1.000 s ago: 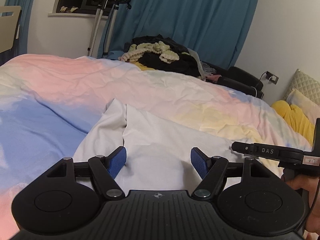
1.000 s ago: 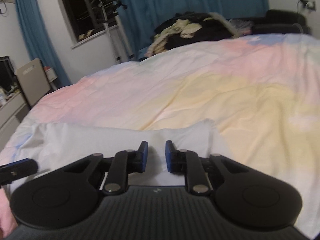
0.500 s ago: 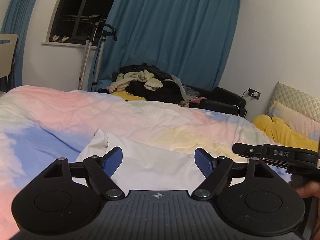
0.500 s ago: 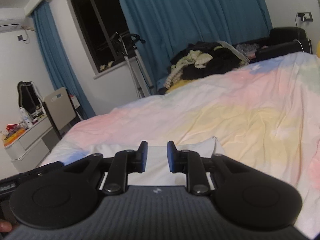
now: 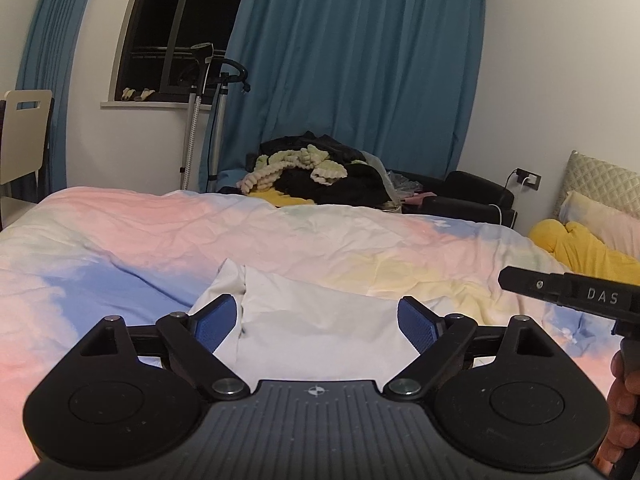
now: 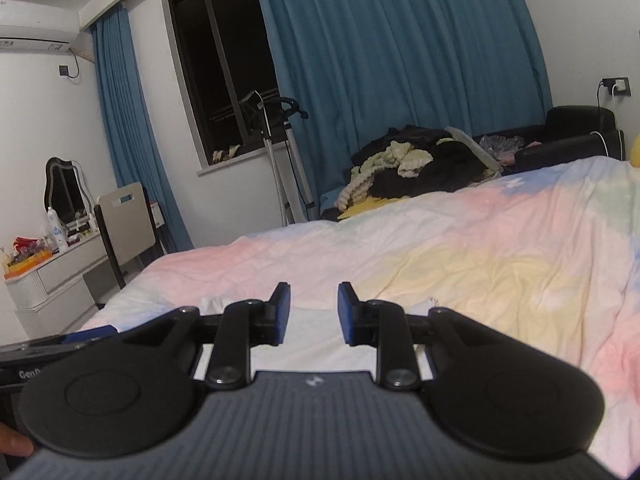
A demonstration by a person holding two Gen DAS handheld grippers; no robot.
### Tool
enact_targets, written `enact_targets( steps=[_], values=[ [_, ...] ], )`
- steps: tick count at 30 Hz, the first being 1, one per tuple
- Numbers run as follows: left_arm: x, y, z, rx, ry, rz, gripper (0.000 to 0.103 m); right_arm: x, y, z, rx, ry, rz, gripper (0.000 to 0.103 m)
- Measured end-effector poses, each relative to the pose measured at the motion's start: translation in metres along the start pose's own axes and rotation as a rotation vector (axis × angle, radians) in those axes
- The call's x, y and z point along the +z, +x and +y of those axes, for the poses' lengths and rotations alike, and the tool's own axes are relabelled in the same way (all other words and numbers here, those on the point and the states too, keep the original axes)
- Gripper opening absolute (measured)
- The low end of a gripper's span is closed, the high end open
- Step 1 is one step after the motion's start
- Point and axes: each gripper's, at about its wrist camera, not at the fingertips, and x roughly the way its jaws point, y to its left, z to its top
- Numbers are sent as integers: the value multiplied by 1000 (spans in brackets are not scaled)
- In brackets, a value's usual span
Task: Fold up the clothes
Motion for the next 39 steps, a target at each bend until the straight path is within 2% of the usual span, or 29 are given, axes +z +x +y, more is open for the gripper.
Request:
enact_targets(
  steps=[8, 10, 14, 21, 25, 30, 35, 39],
  values=[
    [0, -3, 0, 17, 32, -16, 94, -9, 4, 11, -19, -50, 7, 29],
    [0, -4, -1, 28, 53, -22, 95, -10, 5, 13, -24, -59, 5, 36],
    [0, -5, -2, 25, 58, -23, 97, -12, 6, 14, -35, -70, 3, 41],
    [-2, -4, -1, 39, 65, -24, 98, -13, 6, 14, -41, -71, -3, 45],
    [-2, -4, 0, 44, 58, -24, 98, -14, 7, 13, -45, -69, -8, 55],
    [-4, -1, 2, 21, 30, -1, 99, -12, 9, 10, -38, -57, -9, 56],
    [-6, 0, 4, 32, 19, 7, 99, -11, 8, 9, -33, -52, -9, 57],
    [-8, -1, 2, 39, 33, -1, 99, -10, 7, 9, -38, -47, -15, 68]
  ],
)
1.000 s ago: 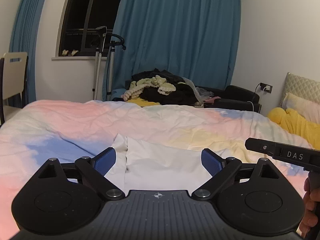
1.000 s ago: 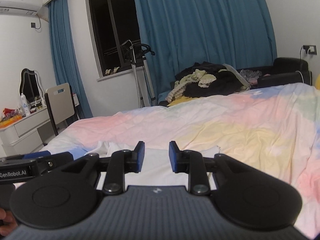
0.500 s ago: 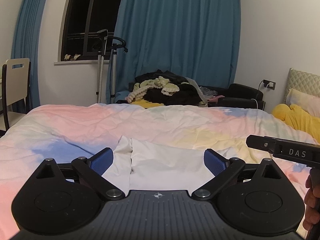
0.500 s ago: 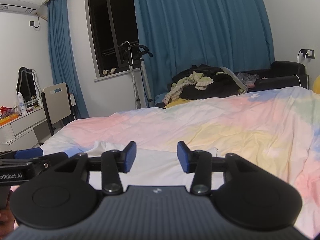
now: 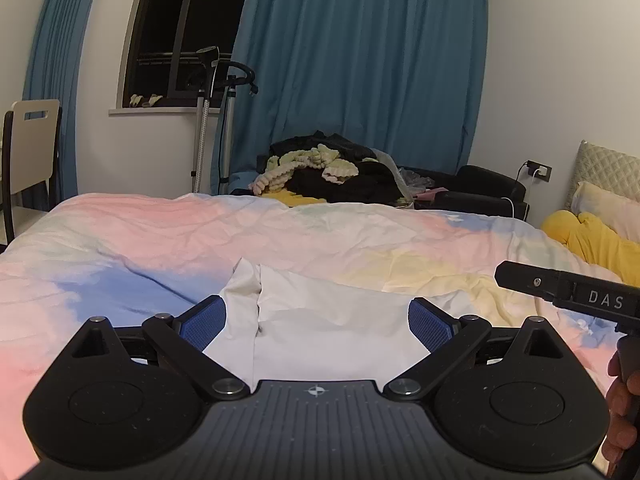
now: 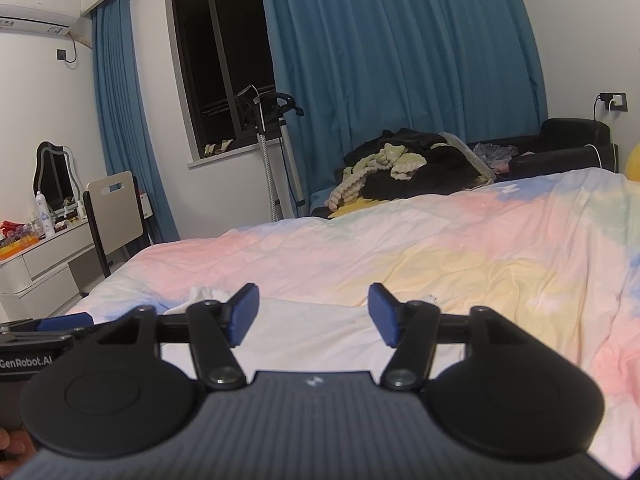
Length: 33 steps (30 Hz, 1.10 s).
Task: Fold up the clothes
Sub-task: 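Grasp the folded shirt with both grippers and lift it off the bed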
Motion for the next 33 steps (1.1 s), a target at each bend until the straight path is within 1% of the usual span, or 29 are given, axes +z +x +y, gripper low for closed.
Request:
enact_targets(
  steps=[2, 3, 4, 7, 9, 12, 15, 17, 19, 21, 24, 26, 29, 31, 33],
  values=[
    [-1, 0, -1, 5, 6, 0, 99, 0, -1, 0, -4, 3, -4, 75],
    [-1, 0, 0, 6, 4, 1, 100, 0, -1, 0, -6, 6, -7, 87],
    [-2, 1, 0, 7, 0, 1, 101, 0, -1, -1, -10, 11, -12, 94],
    [-3, 3, 2, -2, -26, -1, 102, 1, 0, -5, -23, 37, -9, 96],
    [-3, 4, 5, -26, -60, 5, 103, 1, 2, -8, -26, 67, 0, 103],
    [-4, 5, 12, -73, -127, 19, 103, 0, 4, -14, -13, 125, 17, 103],
    [-5, 9, 21, -131, -217, 46, 103, -1, 7, -20, 16, 205, 49, 103],
    [-7, 13, 31, -185, -313, 77, 103, -4, 10, -27, 57, 298, 87, 103],
    [-11, 20, 42, -248, -435, 120, 103, -11, 16, -35, 114, 426, 149, 103],
    [-22, 32, 59, -318, -615, 182, 103, -21, 24, -42, 178, 566, 212, 103],
    [-44, 52, 80, -371, -865, 297, 103, -41, 35, -48, 244, 768, 303, 103],
    [-59, 63, 92, -362, -973, 351, 103, -55, 41, -51, 268, 886, 357, 103],
    [-78, 80, 104, -331, -1101, 411, 103, -76, 50, -54, 270, 1048, 419, 103],
    [-89, 91, 110, -308, -1179, 434, 103, -86, 56, -58, 249, 1130, 429, 103],
    [-95, 102, 115, -292, -1226, 446, 103, -91, 65, -64, 214, 1189, 424, 103]
  ],
)
